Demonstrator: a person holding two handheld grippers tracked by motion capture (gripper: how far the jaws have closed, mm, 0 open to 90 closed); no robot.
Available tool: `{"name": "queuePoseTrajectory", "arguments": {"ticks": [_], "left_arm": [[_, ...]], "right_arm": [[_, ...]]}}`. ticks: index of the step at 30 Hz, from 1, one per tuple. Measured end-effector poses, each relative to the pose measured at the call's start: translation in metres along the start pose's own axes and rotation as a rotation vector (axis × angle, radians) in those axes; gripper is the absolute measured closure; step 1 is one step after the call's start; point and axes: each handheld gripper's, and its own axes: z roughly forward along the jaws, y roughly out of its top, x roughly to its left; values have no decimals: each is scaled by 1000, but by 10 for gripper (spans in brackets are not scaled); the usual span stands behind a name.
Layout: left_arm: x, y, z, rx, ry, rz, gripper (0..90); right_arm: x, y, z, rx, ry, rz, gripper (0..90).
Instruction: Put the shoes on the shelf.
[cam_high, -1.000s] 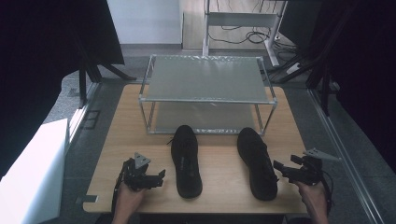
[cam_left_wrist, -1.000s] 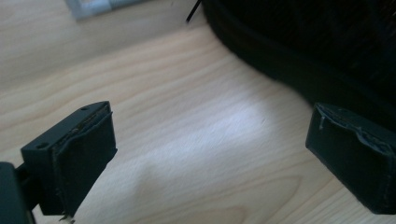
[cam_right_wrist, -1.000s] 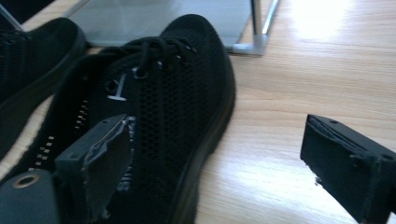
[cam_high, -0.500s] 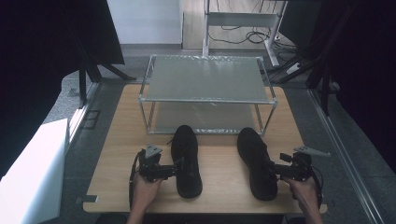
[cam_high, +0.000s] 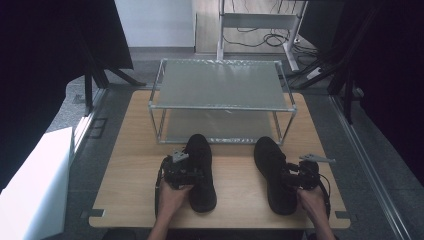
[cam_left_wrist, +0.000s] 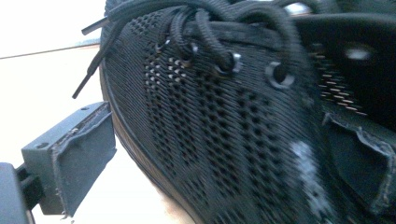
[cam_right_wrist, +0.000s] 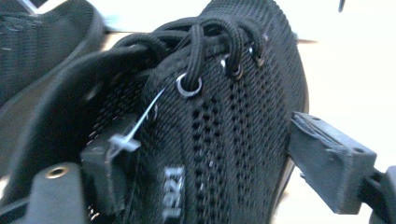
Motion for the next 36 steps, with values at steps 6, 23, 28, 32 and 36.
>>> {"name": "queuePoseTrajectory", "arguments": {"ticks": [6, 23, 28, 32, 36], "left_arm": [[3, 7, 11, 9, 16, -9, 108], [28, 16, -7, 20, 89, 13, 761], [51, 11, -12, -27, -20, -87, 797], [57, 8, -16, -62, -98, -135, 800], [56, 9, -20, -80, -134, -138, 800]], "right_arm": [[-1, 3, 8, -30, -95, -2, 385], [-3, 7, 5, -55, -169, 4, 720], [-12, 6, 1, -67, -80, 110, 726], [-12, 7, -1, -97, 2, 187, 726], [-9, 8, -2, -143, 74, 247, 725]]}}
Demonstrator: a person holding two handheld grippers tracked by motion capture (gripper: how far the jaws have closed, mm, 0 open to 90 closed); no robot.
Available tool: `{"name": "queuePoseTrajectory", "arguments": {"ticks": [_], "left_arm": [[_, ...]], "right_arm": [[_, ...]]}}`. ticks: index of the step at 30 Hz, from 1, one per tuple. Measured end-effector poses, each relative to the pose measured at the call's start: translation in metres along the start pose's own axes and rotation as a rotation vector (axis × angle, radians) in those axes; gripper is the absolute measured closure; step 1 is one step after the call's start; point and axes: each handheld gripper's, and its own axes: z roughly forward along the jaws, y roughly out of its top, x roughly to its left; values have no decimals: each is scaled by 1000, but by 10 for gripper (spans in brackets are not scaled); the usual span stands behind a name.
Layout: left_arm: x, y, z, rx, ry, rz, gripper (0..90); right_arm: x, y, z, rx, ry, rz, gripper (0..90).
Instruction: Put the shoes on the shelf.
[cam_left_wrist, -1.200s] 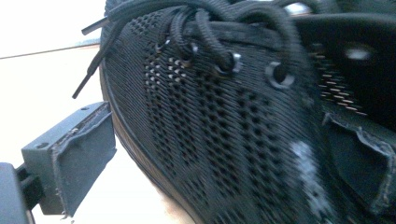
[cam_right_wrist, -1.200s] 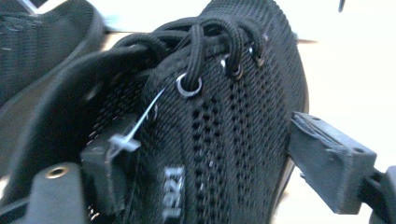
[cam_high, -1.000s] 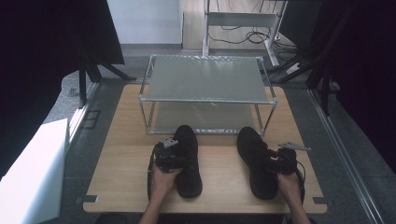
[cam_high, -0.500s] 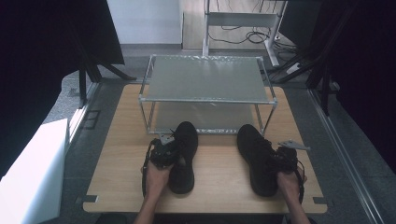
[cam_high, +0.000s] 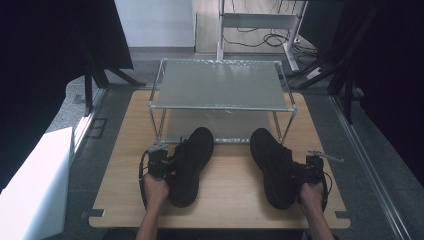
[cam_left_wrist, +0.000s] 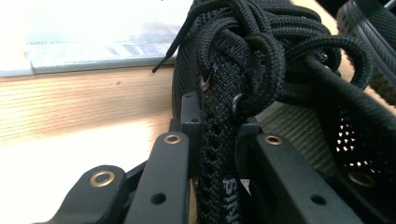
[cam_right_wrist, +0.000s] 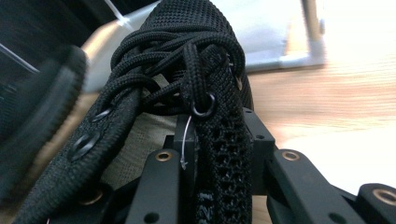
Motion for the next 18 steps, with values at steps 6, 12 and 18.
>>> {"name": "queuePoseTrajectory", "arguments": {"ticks": [6, 12, 18], "left_arm": [[-7, 3, -6, -37, -80, -20, 799], [-18, 7, -13, -66, -110, -18, 799], [-26, 14, -25, -104, -128, -23, 798]], "right_arm": [[10, 0, 4, -19, 96, 69, 726], [25, 0, 6, -39, 162, 85, 725], [40, 3, 7, -53, 211, 109, 725]]}}
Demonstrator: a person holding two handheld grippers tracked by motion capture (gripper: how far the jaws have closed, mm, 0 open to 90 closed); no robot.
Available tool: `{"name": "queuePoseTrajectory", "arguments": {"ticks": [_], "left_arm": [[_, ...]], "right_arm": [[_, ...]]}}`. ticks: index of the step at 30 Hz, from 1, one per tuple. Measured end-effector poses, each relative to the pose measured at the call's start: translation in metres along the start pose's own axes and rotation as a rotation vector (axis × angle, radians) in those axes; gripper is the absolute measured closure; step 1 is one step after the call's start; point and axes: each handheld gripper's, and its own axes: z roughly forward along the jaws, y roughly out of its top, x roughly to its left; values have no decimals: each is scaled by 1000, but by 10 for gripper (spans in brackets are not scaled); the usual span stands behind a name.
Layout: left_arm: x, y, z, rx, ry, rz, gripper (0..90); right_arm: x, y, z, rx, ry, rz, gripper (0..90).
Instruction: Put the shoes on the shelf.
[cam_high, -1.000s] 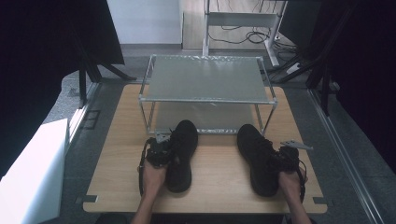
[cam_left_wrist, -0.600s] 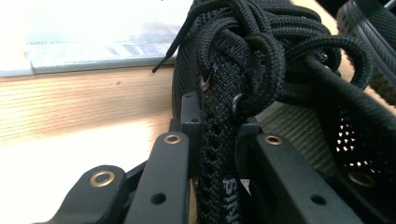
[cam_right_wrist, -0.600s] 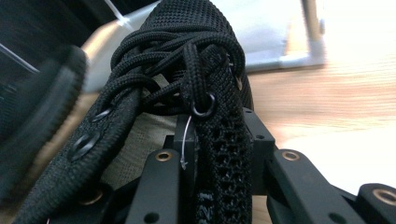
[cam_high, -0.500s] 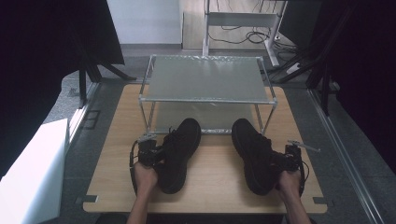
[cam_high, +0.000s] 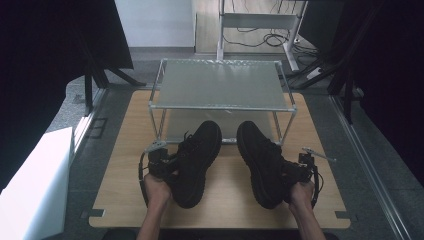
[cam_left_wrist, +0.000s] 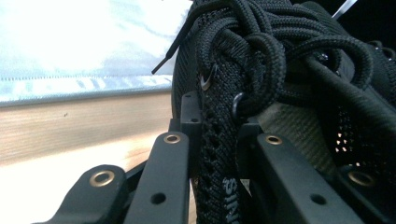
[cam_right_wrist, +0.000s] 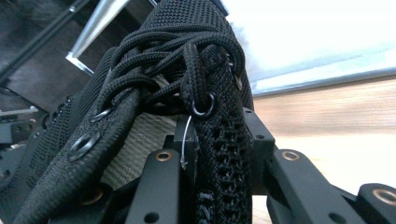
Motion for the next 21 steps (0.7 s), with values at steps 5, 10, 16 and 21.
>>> {"name": "queuePoseTrajectory", "arguments": {"ticks": [5, 10, 16, 21], "left_arm": [[-8, 7, -8, -22, -10, 2, 798], [-14, 15, -15, -49, -25, -17, 797], [-21, 26, -23, -80, -39, -32, 796], [-28, 38, -27, -107, -23, -31, 793]], "right_arm": [[15, 4, 0, -15, 37, 0, 725], [31, 9, -1, -27, 69, -2, 725], [46, 17, -2, -25, 79, -6, 724], [52, 27, -2, -34, 88, 18, 724]]}}
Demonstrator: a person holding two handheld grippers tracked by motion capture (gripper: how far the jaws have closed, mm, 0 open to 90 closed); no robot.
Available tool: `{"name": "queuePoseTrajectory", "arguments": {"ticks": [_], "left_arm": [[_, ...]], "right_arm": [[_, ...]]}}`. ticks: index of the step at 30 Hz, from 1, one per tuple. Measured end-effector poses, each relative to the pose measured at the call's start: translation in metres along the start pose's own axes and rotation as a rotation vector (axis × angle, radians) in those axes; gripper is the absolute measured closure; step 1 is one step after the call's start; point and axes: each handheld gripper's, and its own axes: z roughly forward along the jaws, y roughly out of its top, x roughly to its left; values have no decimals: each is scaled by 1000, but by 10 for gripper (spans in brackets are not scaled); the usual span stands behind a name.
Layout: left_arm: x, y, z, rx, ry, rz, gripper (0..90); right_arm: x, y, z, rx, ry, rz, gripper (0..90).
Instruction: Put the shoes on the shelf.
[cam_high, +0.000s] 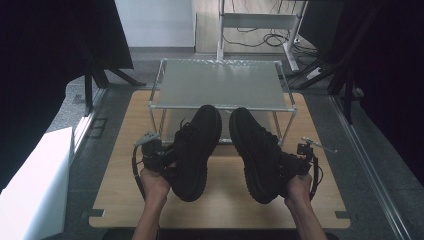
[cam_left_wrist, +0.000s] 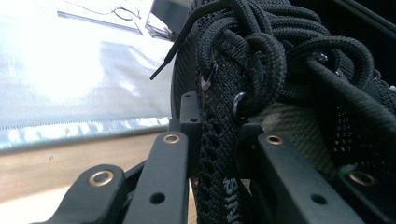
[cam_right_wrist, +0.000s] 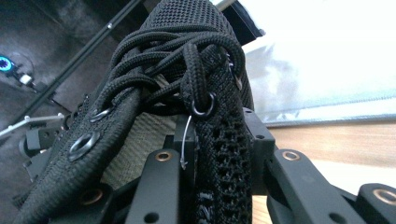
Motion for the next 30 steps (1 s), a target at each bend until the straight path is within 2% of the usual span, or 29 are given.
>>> {"name": "queuePoseTrajectory", "arguments": {"ticks": [9, 13, 23, 30], "left_arm": [[-8, 29, 3, -29, 12, -10, 793], [-9, 42, 9, -44, 29, -14, 792], [-8, 74, 29, -68, 57, -58, 791], [-7, 98, 41, -71, 86, -68, 789]], "right_arm": [[13, 25, 5, -25, 20, 4, 723], [13, 37, 12, -36, 23, 28, 723], [18, 68, 26, -75, -34, 35, 723], [22, 87, 43, -77, -69, 39, 723]]}}
